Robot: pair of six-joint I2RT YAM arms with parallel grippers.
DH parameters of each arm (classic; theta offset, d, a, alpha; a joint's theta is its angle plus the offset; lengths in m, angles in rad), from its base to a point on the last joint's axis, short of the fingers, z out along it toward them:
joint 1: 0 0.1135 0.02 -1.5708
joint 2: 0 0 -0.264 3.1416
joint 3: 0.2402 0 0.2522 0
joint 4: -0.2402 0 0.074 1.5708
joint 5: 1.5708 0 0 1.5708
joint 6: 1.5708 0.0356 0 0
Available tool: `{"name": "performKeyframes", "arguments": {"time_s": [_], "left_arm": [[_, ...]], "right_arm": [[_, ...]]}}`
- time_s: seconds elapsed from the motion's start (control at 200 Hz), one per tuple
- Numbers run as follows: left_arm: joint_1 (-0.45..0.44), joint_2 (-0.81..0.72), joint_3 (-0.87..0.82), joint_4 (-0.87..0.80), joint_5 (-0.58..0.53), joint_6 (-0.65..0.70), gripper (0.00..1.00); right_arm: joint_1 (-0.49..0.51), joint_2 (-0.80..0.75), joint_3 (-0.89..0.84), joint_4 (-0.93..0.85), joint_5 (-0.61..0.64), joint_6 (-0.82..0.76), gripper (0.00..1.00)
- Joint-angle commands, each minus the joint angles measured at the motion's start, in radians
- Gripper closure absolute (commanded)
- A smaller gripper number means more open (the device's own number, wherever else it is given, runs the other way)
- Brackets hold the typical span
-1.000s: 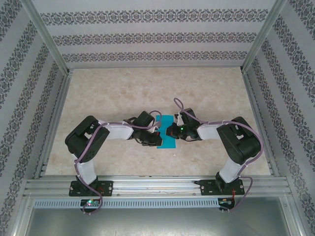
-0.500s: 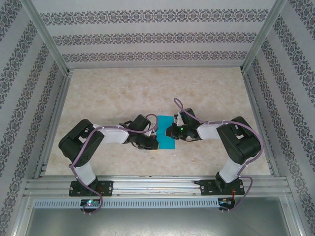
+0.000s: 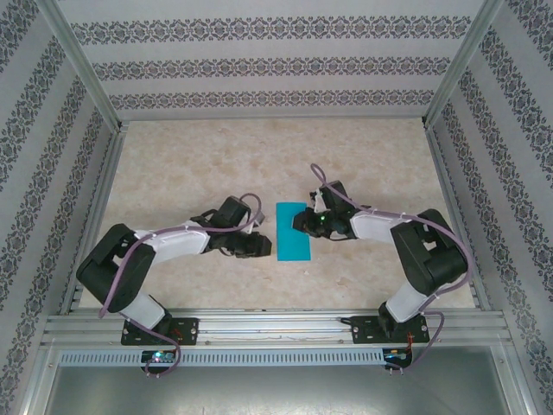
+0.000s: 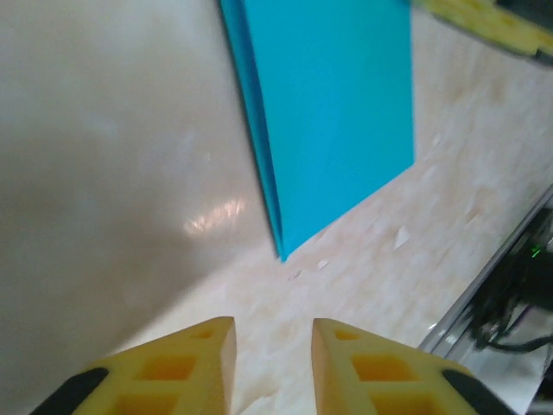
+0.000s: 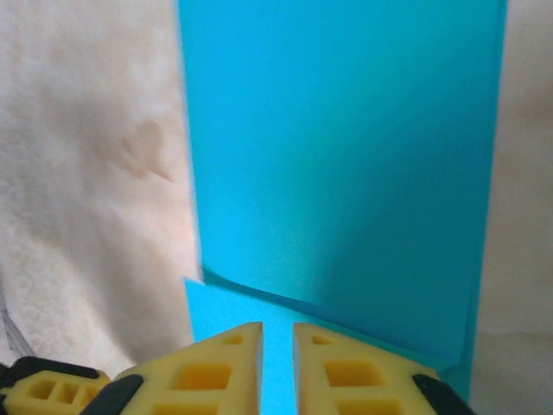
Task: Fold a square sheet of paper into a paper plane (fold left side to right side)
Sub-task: Fold the triangle a second time at the center of the table, then turn over the paper at the center of the table.
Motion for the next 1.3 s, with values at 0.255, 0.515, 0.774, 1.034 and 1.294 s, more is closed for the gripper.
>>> {"name": "performKeyframes", "arguments": {"time_s": [0.255, 0.515, 0.774, 1.034, 1.294], "left_arm": [[0.069, 0.096, 0.096, 0.159, 0.036, -0.029, 0.49], [0.068, 0.234, 0.152, 0.251, 0.1, -0.051, 0.51], [0.069, 0.312, 0.189, 0.264, 0.144, -0.047, 0.64], [0.068, 0.332, 0.185, 0.29, 0.141, -0.053, 0.77], [0.068, 0.238, 0.098, 0.37, 0.083, -0.082, 0.97]], "right_arm": [[-0.063, -0.181, 0.025, -0.002, 0.061, -0.06, 0.33], [-0.076, -0.193, -0.01, 0.0, 0.047, -0.061, 0.29], [-0.08, -0.188, -0.022, 0.0, 0.037, -0.064, 0.29], [-0.08, -0.188, -0.03, -0.002, 0.011, -0.073, 0.31], [-0.084, -0.235, -0.094, 0.001, 0.006, -0.07, 0.35]]}}
